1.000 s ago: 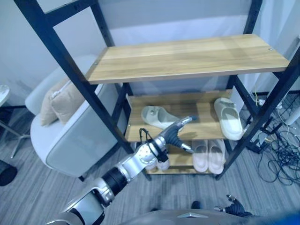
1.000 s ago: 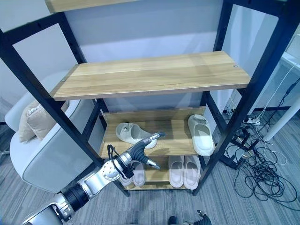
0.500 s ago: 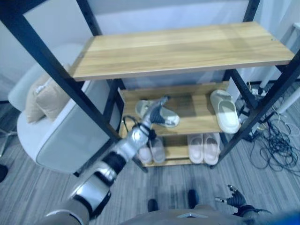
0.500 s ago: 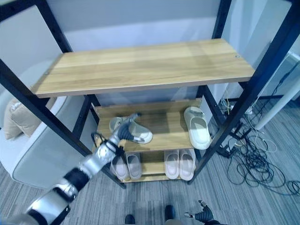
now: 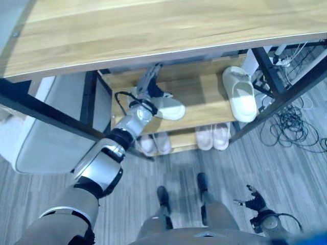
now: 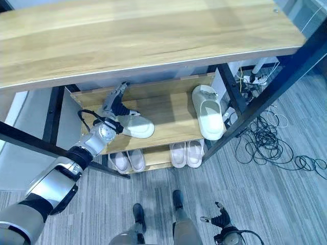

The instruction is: Arrange the slippers neatly on the shoe rack.

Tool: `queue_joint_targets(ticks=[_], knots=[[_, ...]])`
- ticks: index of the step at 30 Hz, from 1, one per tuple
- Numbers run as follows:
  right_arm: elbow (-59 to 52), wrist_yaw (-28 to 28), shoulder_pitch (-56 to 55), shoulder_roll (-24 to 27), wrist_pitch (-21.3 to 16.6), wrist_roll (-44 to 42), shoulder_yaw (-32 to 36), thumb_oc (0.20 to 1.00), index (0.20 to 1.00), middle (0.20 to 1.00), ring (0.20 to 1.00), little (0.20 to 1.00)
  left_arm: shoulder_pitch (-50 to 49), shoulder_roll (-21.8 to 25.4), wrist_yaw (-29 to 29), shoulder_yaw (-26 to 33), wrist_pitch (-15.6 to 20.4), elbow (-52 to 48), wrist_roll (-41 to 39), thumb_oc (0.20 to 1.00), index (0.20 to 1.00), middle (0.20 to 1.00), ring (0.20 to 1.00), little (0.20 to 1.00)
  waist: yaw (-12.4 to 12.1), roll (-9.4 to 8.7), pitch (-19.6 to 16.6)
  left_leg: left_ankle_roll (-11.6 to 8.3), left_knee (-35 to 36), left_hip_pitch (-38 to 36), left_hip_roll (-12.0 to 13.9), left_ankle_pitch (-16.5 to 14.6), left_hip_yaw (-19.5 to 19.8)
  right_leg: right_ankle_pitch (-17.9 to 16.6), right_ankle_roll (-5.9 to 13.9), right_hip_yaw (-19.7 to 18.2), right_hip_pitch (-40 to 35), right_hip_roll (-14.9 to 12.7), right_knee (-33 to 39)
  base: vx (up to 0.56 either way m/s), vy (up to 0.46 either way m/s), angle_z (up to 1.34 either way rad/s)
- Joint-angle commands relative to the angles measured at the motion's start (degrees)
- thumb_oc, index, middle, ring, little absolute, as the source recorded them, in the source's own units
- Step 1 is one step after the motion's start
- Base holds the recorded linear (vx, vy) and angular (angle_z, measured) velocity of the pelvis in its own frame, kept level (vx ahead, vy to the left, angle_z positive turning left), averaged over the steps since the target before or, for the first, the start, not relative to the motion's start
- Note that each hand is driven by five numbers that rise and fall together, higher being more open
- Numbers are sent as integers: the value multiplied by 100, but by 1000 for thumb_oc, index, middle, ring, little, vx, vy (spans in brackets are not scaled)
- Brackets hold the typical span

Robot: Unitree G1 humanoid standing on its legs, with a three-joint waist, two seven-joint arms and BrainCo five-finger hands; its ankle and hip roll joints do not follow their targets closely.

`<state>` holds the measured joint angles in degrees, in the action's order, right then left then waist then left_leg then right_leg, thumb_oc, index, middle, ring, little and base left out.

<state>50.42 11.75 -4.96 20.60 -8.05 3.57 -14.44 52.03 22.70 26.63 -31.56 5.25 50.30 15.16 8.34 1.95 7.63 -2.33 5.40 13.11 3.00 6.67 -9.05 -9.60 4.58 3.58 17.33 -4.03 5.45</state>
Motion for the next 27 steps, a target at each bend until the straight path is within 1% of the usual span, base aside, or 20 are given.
queue_joint_targets(ticks=[1,5,9,12,13,15,16,18,19,23,25,26,27], knots=[[-110,144,79,-70,-219,-222,-142,1000,1000,1000,1000,1000,709,403,416,258,49,35,64,1000,1000,1000,1000,1000,-65,-133,114,-305,-40,189,78,-166,592,400,507,86,-248,-421,-45,-31,-33,-1],[-51,110,26,-130,-223,-222,-150,1000,1000,1000,1000,1000,595,527,427,388,-65,-220,217,1000,1000,1000,1000,1000,-139,-142,177,-297,-40,150,90,-172,620,435,490,104,-301,-408,-45,-3,-8,0],[-98,91,-23,-199,-213,-185,-209,1000,1000,1000,1000,1000,104,573,434,689,93,-665,18,1000,1000,1000,1000,1000,-194,-147,250,-297,-40,115,88,-176,642,452,473,148,-346,-396,-45,0,-2,1],[-122,91,-55,-211,-217,-172,-206,1000,1000,1000,1000,1000,-102,518,387,816,129,-785,-126,1000,1000,1000,1000,1000,-204,-144,265,-291,-40,97,91,-179,642,465,470,150,-365,-393,-46,0,0,0],[-154,91,-98,-252,-209,-213,-142,1000,1000,1000,1000,1000,-349,363,378,1011,294,-1029,-505,1000,1000,1000,1000,1000,-209,-154,268,-289,-40,72,87,-190,647,491,459,150,-390,-386,-47,0,0,0],[-173,81,-130,-250,-209,-217,-124,1000,1000,1000,1000,1000,-445,314,373,1049,313,-1094,-554,1000,1000,1000,1000,1000,-201,-159,260,-288,-40,48,94,-199,642,498,455,149,-414,-381,-49,0,0,0],[-225,105,-132,-180,-255,-214,-71,1000,1000,1000,1000,1000,-697,217,340,1108,257,-1218,-429,1000,1000,1000,1000,1000,-228,-159,238,-283,-40,34,98,-195,659,512,442,166,-443,-375,-49,0,0,0],[-254,132,-179,-211,-241,-167,-112,1000,1000,1000,1000,1000,-725,133,400,1139,194,-1135,-420,1000,1000,1000,1000,1000,-218,-162,219,-285,-40,30,100,-199,654,520,445,160,-448,-371,-51,18,0,1],[-261,174,-142,-246,-234,-149,-98,1000,1000,1000,1000,1000,-819,46,416,1163,192,-1101,-406,1000,1000,1000,1000,1000,-207,-162,182,-286,-40,33,108,-203,653,526,442,145,-439,-360,-51,44,0,6],[-91,228,-73,-352,-175,-135,-126,1000,1000,1000,1000,1000,-1009,-49,379,1134,230,-941,-520,1000,1000,1000,1000,1000,-211,-165,-4,-298,-40,42,141,-207,627,531,451,149,-417,-353,-45,67,-10,1],[-17,254,-52,-378,-178,-114,-152,1000,1000,1000,1000,1000,-1048,-109,369,1078,192,-717,-493,1000,1000,1000,1000,1000,-201,-159,-123,-308,-40,32,155,-222,618,545,449,147,-426,-350,-45,102,-16,-1],[47,289,-3,-404,-168,-80,-221,1000,1000,1000,1000,1000,-1040,-204,429,1026,141,-389,-474,1000,1000,1000,1000,1000,-191,-159,-196,-310,-40,55,166,-223,623,547,455,145,-412,-349,-45,72,-15,-1],[75,307,22,-411,-170,-92,-238,1000,1000,1000,1000,1000,-1003,-233,466,1015,129,-275,-488,1000,1000,1000,1000,1000,-188,-162,-213,-310,-40,66,168,-221,619,549,454,139,-403,-345,-45,41,-15,-2]])
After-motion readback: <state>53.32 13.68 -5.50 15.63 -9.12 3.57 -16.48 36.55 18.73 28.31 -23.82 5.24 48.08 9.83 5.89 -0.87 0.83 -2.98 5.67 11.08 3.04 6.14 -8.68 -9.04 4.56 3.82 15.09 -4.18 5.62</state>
